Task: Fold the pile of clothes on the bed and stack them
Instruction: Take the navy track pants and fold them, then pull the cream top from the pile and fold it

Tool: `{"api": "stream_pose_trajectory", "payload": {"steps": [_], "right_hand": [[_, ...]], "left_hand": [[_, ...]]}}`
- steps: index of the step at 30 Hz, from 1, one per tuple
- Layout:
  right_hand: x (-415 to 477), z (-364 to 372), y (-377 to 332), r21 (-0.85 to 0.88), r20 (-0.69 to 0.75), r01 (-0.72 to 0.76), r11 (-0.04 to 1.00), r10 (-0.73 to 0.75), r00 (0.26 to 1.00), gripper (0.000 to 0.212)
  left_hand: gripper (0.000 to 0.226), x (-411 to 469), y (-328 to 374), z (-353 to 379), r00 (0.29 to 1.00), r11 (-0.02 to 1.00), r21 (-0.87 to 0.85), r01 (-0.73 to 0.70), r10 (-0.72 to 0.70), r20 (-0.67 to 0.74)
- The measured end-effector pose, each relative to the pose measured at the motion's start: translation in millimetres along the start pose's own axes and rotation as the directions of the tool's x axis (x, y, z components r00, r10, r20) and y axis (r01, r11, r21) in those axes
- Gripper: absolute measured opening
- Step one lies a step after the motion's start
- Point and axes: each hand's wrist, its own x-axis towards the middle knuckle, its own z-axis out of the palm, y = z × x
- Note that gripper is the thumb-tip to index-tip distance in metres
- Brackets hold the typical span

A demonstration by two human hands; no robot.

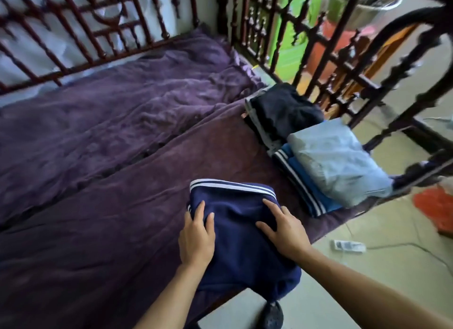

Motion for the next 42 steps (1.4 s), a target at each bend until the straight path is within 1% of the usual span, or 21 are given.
{"api": "stream_pose_trajectory", "payload": {"steps": [5,7,10,14,17,21,24,26,28,29,31,33,37,40,42], "right_hand": [[13.9,-75.7,58.2,-0.024,-0.098,0.011,1.0,-0.014,0.995,0.067],[27.8,-103.4,72.9,-0.019,-0.124,0.039,0.999,-0.041,0.991,0.066],[64.0,-144.8,84.3,-0.064,-0.161,0.093,0.994,-0.102,0.982,0.064],[134.2,-200.9,82.0,-0.169,-0.198,0.165,0.972,-0.197,0.96,0.063],[196.0,-238.8,75.7,-0.259,-0.18,0.221,0.94,-0.272,0.945,0.063],[285.6,-273.8,66.1,-0.36,-0.126,0.271,0.893,-0.334,0.934,0.062],[352.2,-283.4,66.4,-0.436,-0.064,0.288,0.853,-0.348,0.935,0.062],[389.5,-280.6,74.5,-0.471,-0.034,0.298,0.83,-0.355,0.934,0.061],[420.7,-272.7,89.2,-0.502,-0.043,0.293,0.814,-0.361,0.931,0.059],[433.2,-266.9,97.5,-0.506,-0.045,0.284,0.814,-0.354,0.934,0.058],[449.5,-248.0,113.0,-0.529,0.002,0.271,0.804,-0.319,0.948,0.06],[454.1,-218.7,126.4,-0.554,0.066,0.279,0.784,-0.293,0.954,0.061],[449.7,-173.7,142.8,-0.537,0.146,0.216,0.815,-0.162,0.976,0.058],[446.7,-174.6,139.5,-0.523,0.187,0.187,0.832,-0.102,0.977,0.059],[440.9,-186.2,130.0,-0.549,0.197,0.185,0.815,-0.089,0.976,0.061]], "left_hand": [[0.047,1.8,93.9,26.3,0.998,0.996,-0.064,-0.062,0.063,0.003],[0.046,12.5,124.3,32.5,0.997,0.992,-0.096,-0.077,0.077,-0.012],[0.044,38.5,164.4,40.2,0.993,0.982,-0.158,-0.101,0.091,-0.073],[0.042,91.0,211.4,49.2,0.986,0.96,-0.256,-0.114,0.077,-0.15],[0.041,139.9,241.4,58.4,0.978,0.941,-0.32,-0.109,0.043,-0.206],[0.04,209.6,272.1,80.7,0.976,0.917,-0.398,-0.036,-0.054,-0.212],[0.039,259.0,288.3,104.8,0.969,0.894,-0.448,0.007,-0.117,-0.219],[0.04,288.0,293.7,123.8,0.972,0.889,-0.455,0.045,-0.145,-0.187],[0.043,310.5,293.8,145.3,0.982,0.902,-0.424,0.076,-0.141,-0.124],[0.047,318.2,291.6,156.7,0.99,0.914,-0.396,0.088,-0.126,-0.07],[0.059,326.8,282.8,178.0,0.991,0.943,-0.31,0.121,-0.098,0.089],[0.071,329.8,268.3,194.6,0.969,0.969,-0.196,0.15,-0.104,0.224],[0.078,332.7,239.9,203.5,0.951,0.995,-0.008,0.095,-0.089,0.295],[0.076,327.5,232.2,194.6,0.951,0.998,0.047,0.032,-0.045,0.306],[0.072,320.5,233.6,183.1,0.955,0.997,0.073,-0.008,-0.013,0.295]]}}
